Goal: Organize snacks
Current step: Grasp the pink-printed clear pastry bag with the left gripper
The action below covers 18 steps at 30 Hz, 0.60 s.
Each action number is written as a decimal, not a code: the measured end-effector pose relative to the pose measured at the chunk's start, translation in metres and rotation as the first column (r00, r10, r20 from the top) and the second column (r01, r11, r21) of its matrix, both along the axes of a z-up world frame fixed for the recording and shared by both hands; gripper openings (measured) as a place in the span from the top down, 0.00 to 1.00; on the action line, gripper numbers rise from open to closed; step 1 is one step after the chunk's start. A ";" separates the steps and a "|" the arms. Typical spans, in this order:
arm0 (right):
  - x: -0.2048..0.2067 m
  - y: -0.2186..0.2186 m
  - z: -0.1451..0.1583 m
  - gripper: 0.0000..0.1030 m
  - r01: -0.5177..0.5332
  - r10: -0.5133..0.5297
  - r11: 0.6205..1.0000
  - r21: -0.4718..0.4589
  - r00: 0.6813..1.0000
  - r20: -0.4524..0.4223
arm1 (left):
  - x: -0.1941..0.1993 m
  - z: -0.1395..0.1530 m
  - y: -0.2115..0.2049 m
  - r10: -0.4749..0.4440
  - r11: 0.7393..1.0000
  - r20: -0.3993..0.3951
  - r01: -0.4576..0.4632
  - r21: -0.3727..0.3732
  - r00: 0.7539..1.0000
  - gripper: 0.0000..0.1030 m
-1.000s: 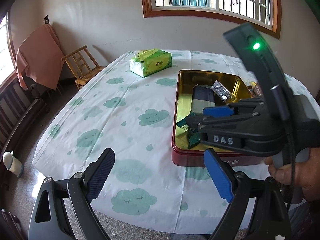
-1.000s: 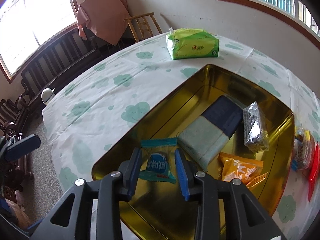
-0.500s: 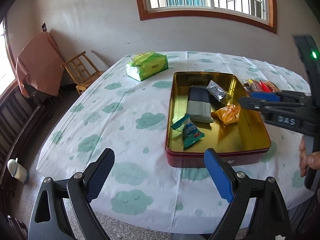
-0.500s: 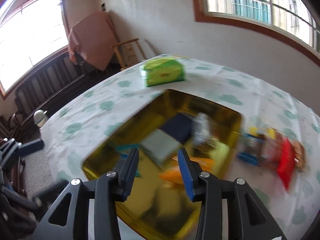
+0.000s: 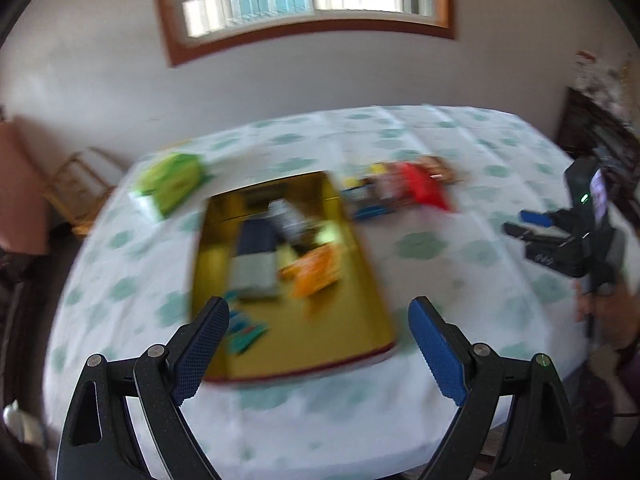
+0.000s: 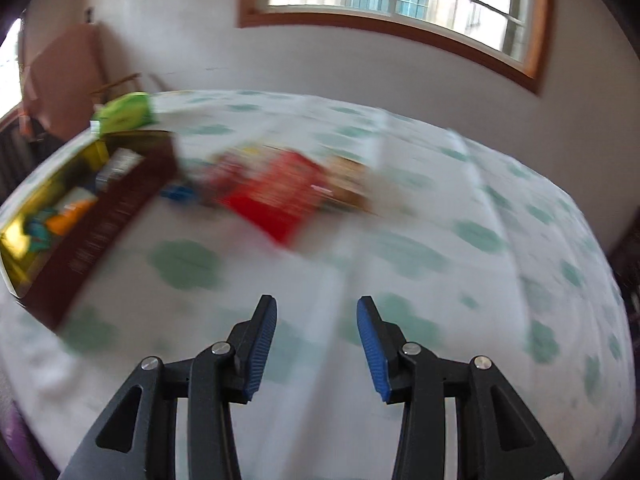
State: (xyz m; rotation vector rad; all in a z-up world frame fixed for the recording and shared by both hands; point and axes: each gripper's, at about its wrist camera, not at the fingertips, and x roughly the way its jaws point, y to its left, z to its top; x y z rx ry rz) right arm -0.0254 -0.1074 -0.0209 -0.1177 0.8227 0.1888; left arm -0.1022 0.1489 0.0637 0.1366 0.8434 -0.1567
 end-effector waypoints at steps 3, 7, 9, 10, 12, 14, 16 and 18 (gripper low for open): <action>-0.001 -0.030 -0.008 0.59 0.046 -0.046 0.999 0.027 0.999 -0.010 | 0.027 0.009 -0.021 -0.054 0.997 -0.029 0.052 -0.054 0.998 0.13; -0.001 -0.049 -0.005 0.58 0.062 -0.063 0.992 0.113 0.998 -0.001 | 0.080 0.012 -0.051 -0.105 0.991 -0.045 0.101 -0.083 0.993 0.20; -0.001 -0.050 -0.006 0.58 0.046 -0.046 0.991 0.128 0.999 -0.005 | 0.114 0.004 -0.065 -0.133 0.987 -0.095 0.124 -0.098 0.987 0.31; 0.000 -0.049 -0.006 0.58 0.041 -0.041 0.990 0.134 0.999 -0.001 | 0.127 -0.001 -0.070 -0.145 0.986 -0.118 0.133 -0.103 0.982 0.33; -0.003 -0.050 -0.004 0.56 0.033 -0.034 0.987 0.155 0.999 0.009 | 0.157 -0.015 -0.078 -0.143 0.985 -0.178 0.123 -0.117 0.974 0.38; -0.004 -0.054 -0.003 0.53 0.032 -0.034 0.982 0.184 0.999 0.012 | 0.184 -0.031 -0.083 -0.134 0.986 -0.239 0.105 -0.130 0.962 0.40; -0.005 -0.058 -0.002 0.53 0.033 -0.036 0.976 0.217 0.999 0.011 | 0.203 -0.045 -0.087 -0.118 0.988 -0.285 0.083 -0.131 0.951 0.44; -0.005 -0.062 -0.003 0.52 0.033 -0.036 0.969 0.245 0.999 0.008 | 0.213 -0.056 -0.094 -0.119 0.991 -0.302 0.094 -0.099 0.946 0.45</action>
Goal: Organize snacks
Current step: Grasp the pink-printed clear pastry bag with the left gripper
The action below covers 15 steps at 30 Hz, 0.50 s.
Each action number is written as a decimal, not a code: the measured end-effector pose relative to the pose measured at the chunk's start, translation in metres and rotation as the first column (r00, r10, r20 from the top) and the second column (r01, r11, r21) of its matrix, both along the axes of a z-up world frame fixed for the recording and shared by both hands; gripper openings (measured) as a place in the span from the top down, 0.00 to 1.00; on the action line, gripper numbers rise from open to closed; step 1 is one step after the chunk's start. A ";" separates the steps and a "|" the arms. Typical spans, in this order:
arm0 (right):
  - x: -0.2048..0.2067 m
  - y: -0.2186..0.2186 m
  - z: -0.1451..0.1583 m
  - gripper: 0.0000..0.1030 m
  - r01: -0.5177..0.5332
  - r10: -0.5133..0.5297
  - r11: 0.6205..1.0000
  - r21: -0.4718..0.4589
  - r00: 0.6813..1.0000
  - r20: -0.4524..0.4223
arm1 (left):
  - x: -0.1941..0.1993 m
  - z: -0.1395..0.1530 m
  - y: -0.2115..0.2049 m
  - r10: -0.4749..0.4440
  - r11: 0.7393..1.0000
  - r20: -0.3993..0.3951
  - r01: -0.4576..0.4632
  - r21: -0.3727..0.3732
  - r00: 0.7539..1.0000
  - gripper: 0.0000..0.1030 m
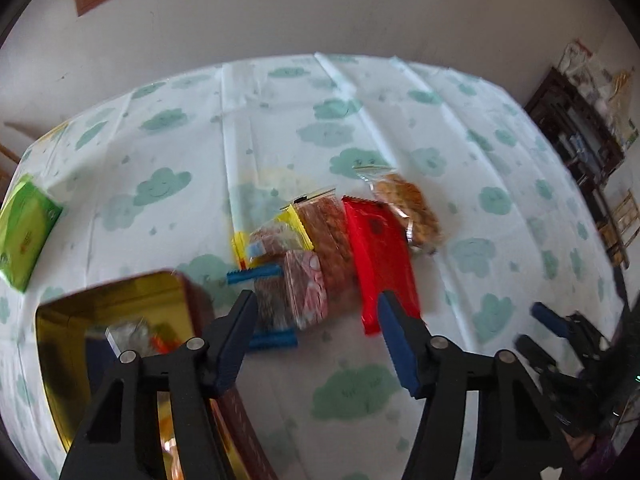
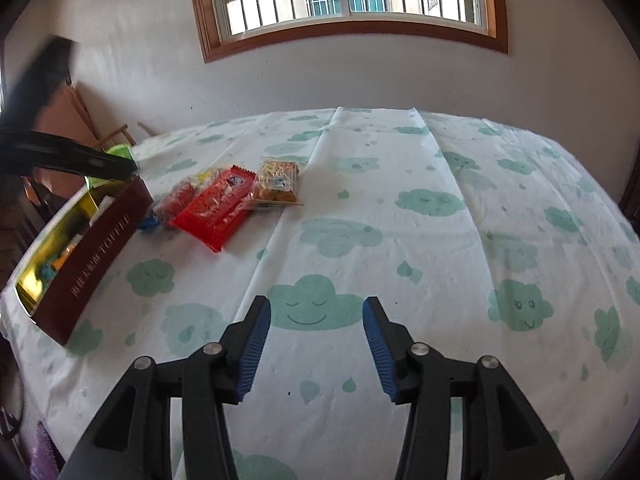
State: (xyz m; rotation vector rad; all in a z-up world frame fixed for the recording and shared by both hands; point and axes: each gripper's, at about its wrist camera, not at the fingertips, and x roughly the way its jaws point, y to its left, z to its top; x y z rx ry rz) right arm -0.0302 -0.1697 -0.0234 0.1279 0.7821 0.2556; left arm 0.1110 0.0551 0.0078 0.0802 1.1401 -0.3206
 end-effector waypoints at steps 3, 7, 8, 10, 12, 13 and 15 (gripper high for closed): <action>0.000 -0.003 0.000 0.52 -0.004 0.004 1.000 0.027 1.000 0.002 | 0.013 -0.014 -0.006 -0.005 0.999 -0.039 0.006 0.039 0.999 0.66; 0.000 -0.005 0.000 0.48 -0.009 0.009 0.999 0.047 1.000 0.002 | 0.021 -0.030 -0.016 -0.022 0.993 -0.062 0.029 0.113 0.998 0.71; 0.000 -0.006 0.000 0.47 -0.008 0.008 0.999 0.052 1.000 0.001 | 0.022 -0.032 -0.016 -0.022 0.992 -0.061 0.030 0.126 0.998 0.71; 0.000 -0.007 -0.001 0.47 -0.009 0.009 0.998 0.061 1.000 0.001 | 0.024 -0.036 -0.017 -0.031 0.992 -0.066 0.039 0.117 0.997 0.69; 0.000 -0.008 0.000 0.47 -0.010 0.010 0.998 0.067 1.000 0.003 | 0.026 -0.036 -0.016 -0.032 0.993 -0.065 0.039 0.109 0.997 0.70; 0.000 -0.008 0.000 0.47 -0.010 0.010 0.998 0.068 1.000 0.002 | 0.027 -0.037 -0.016 -0.031 0.994 -0.064 0.038 0.102 0.997 0.76; 0.000 -0.007 -0.001 0.47 -0.012 0.012 0.998 0.068 1.000 -0.003 | 0.027 -0.037 -0.016 -0.020 0.994 -0.062 0.027 0.109 0.998 0.80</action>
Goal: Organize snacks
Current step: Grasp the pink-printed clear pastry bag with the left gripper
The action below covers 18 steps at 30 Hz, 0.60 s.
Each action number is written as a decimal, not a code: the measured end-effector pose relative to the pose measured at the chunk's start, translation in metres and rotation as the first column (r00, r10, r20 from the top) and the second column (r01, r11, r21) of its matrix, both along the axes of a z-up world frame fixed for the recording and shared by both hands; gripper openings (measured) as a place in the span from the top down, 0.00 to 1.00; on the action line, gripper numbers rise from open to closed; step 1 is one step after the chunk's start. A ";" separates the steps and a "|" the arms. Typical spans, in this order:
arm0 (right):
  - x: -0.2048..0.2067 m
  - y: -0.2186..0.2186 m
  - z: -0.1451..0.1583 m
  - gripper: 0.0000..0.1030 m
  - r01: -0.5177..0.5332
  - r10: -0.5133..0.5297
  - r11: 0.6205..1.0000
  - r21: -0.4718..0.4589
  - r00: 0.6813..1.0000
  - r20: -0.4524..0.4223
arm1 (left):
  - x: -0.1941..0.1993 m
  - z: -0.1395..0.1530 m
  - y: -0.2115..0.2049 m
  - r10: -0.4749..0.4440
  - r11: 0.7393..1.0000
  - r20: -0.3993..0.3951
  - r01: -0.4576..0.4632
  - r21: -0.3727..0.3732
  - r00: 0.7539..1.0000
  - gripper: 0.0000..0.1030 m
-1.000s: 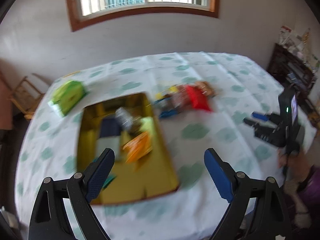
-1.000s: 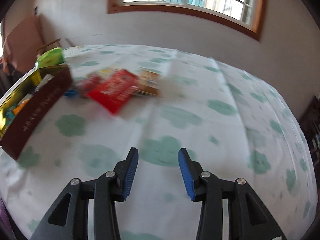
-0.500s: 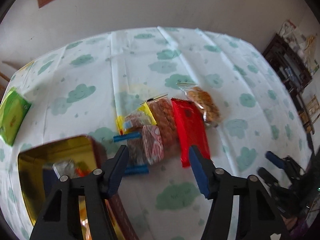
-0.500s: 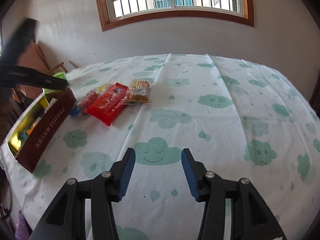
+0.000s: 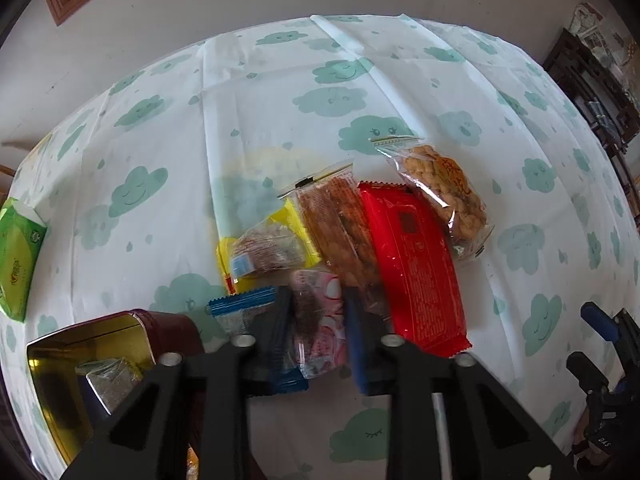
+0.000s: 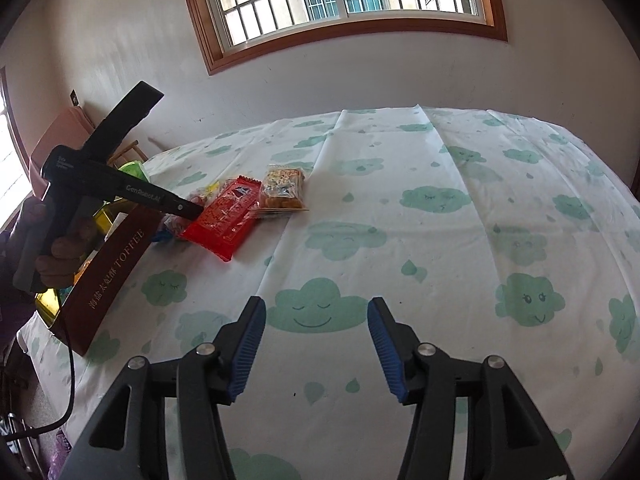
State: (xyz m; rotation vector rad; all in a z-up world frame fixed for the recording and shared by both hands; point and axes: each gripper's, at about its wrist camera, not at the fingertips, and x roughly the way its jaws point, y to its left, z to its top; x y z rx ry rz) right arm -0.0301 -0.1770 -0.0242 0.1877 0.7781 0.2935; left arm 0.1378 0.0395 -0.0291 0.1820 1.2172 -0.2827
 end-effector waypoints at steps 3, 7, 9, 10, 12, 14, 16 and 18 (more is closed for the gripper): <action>0.001 -0.001 0.000 0.47 0.003 -0.003 1.000 0.003 1.000 -0.005 | -0.011 0.004 0.005 0.063 0.998 -0.020 -0.063 -0.024 0.998 0.81; 0.001 -0.001 0.000 0.47 0.011 -0.011 1.000 0.008 1.000 -0.007 | -0.056 0.025 0.011 0.115 0.988 -0.003 -0.114 -0.107 0.993 0.81; 0.001 0.000 0.000 0.47 0.008 -0.008 1.000 0.002 1.000 -0.007 | -0.081 0.033 0.014 0.124 0.980 0.000 -0.123 -0.154 0.992 0.81; 0.001 0.002 0.000 0.47 0.004 -0.004 1.000 -0.003 1.000 -0.005 | -0.095 0.038 0.015 0.132 0.977 0.011 -0.128 -0.173 0.991 0.81; 0.003 0.009 0.002 0.47 -0.018 0.019 1.000 -0.020 1.000 0.009 | -0.115 0.042 0.015 0.140 0.974 0.023 -0.133 -0.183 0.990 0.81; 0.012 0.018 0.004 0.47 -0.051 0.051 0.999 0.019 0.999 -0.013 | -0.134 0.043 0.015 0.149 0.972 0.033 -0.141 -0.186 0.988 0.81; 0.026 0.028 0.008 0.47 -0.080 0.084 0.991 0.110 0.996 -0.035 | -0.149 0.044 0.016 0.151 0.971 0.031 -0.143 -0.192 0.988 0.81; 0.039 0.040 0.012 0.46 -0.108 0.118 0.979 0.174 0.992 -0.048 | -0.158 0.043 0.019 0.159 0.967 0.017 -0.152 -0.206 0.987 0.81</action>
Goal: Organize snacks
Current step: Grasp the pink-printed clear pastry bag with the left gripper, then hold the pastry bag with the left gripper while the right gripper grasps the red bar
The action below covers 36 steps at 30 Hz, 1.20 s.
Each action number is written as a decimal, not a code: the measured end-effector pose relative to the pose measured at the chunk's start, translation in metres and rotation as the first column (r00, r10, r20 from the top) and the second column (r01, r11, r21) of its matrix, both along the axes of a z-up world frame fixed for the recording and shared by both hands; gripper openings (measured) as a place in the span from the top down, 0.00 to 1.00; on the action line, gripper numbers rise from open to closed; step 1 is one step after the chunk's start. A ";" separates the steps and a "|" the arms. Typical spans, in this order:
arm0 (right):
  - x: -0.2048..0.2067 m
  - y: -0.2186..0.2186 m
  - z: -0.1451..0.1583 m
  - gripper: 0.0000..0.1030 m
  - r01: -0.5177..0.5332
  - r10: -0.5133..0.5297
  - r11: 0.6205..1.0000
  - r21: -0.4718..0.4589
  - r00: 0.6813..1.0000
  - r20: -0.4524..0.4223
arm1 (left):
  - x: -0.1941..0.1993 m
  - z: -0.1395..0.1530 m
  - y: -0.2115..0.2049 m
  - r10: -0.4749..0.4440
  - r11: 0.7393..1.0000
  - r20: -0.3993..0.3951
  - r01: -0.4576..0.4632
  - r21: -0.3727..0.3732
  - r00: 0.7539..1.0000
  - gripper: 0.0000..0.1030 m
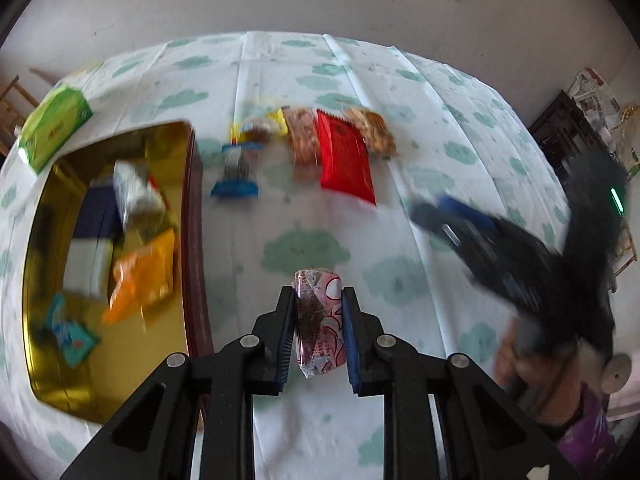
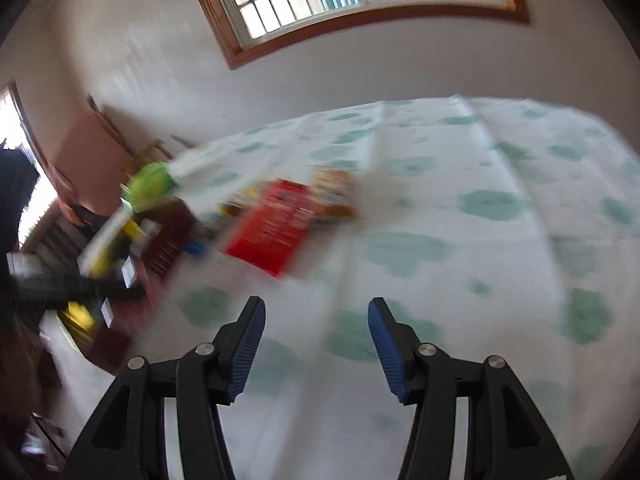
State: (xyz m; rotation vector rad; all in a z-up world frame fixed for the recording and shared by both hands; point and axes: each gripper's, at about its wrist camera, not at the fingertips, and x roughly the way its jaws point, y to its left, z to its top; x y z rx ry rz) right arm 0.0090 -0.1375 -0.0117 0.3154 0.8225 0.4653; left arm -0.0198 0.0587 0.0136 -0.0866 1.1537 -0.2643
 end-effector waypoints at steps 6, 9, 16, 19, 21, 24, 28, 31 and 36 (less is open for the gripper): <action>0.050 0.038 -0.006 0.35 0.004 0.002 0.998 0.058 0.994 -0.108 | -0.023 0.009 0.007 -0.003 1.000 0.034 0.003 0.016 0.999 0.81; 0.068 0.053 -0.015 0.33 0.024 -0.014 0.998 0.056 0.985 -0.170 | -0.028 0.014 0.012 0.000 1.000 0.052 -0.001 0.021 0.999 0.81; 0.091 0.070 -0.021 0.28 0.068 -0.065 0.998 0.011 0.977 -0.204 | -0.029 0.017 0.016 -0.003 1.000 0.061 0.002 0.017 0.998 0.81; 0.096 0.079 -0.019 0.35 0.054 -0.067 0.996 -0.070 0.978 -0.198 | -0.031 0.018 0.017 0.002 1.000 0.058 -0.003 0.012 0.998 0.81; 0.093 0.072 -0.019 0.50 0.037 -0.050 0.997 -0.071 0.979 -0.197 | -0.034 0.020 0.018 0.005 1.000 0.065 -0.005 0.012 0.998 0.81; 0.077 0.053 -0.021 0.55 -0.004 0.002 1.000 -0.010 0.981 -0.196 | -0.038 0.024 0.020 0.006 1.000 0.071 -0.007 0.003 0.997 0.81; 0.033 0.022 -0.021 0.55 -0.003 -0.001 1.000 -0.021 0.984 -0.181 | -0.045 0.028 0.021 0.009 1.000 0.081 -0.009 -0.002 0.997 0.81; -0.009 0.000 -0.018 0.55 0.021 -0.038 0.992 -0.123 0.990 -0.136 | -0.052 0.029 0.019 0.007 1.000 0.083 -0.007 0.000 0.997 0.81; -0.044 -0.020 -0.018 0.55 0.043 -0.066 0.977 -0.211 0.992 -0.107 | -0.062 0.032 0.016 0.009 1.000 0.089 -0.009 -0.001 0.996 0.81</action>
